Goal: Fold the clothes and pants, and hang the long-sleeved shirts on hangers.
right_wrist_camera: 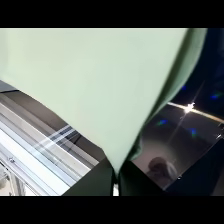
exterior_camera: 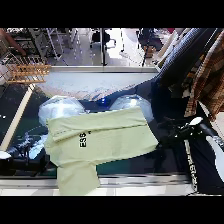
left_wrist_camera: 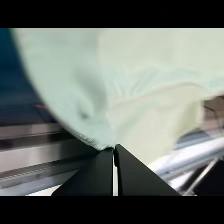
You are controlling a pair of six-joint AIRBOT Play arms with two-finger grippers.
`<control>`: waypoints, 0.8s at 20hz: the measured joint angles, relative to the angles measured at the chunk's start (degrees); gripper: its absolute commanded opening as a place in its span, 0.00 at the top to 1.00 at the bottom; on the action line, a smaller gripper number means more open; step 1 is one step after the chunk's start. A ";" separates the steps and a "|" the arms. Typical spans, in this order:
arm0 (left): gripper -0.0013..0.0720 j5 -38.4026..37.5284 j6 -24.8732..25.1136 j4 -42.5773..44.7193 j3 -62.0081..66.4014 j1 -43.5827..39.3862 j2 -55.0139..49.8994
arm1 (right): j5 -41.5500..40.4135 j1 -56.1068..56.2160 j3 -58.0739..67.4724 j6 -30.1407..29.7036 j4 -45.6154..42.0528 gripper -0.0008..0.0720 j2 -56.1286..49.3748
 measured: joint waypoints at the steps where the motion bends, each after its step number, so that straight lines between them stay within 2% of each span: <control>1: 0.98 -1.33 0.63 -1.40 1.99 0.04 0.00 | 0.52 0.68 1.66 0.61 0.13 0.97 0.48; 4: 0.98 -3.89 2.10 -5.66 8.63 1.22 -0.28 | 0.42 3.28 7.91 2.69 0.31 0.97 1.27; 6: 0.98 -3.48 3.13 -10.88 12.76 3.26 -1.55 | -2.62 4.87 12.31 4.22 0.37 0.97 1.11; 10: 0.98 1.42 4.35 -21.29 19.47 4.98 -9.53 | -12.11 7.96 20.96 7.13 0.46 0.97 -3.85; 15: 0.98 9.60 6.88 -33.57 23.52 1.62 -25.24 | -23.56 13.22 33.55 8.59 0.76 0.97 -17.16; 16: 0.96 10.86 7.87 -36.44 23.80 1.03 -27.93 | -25.27 13.97 35.93 9.07 0.74 0.93 -19.67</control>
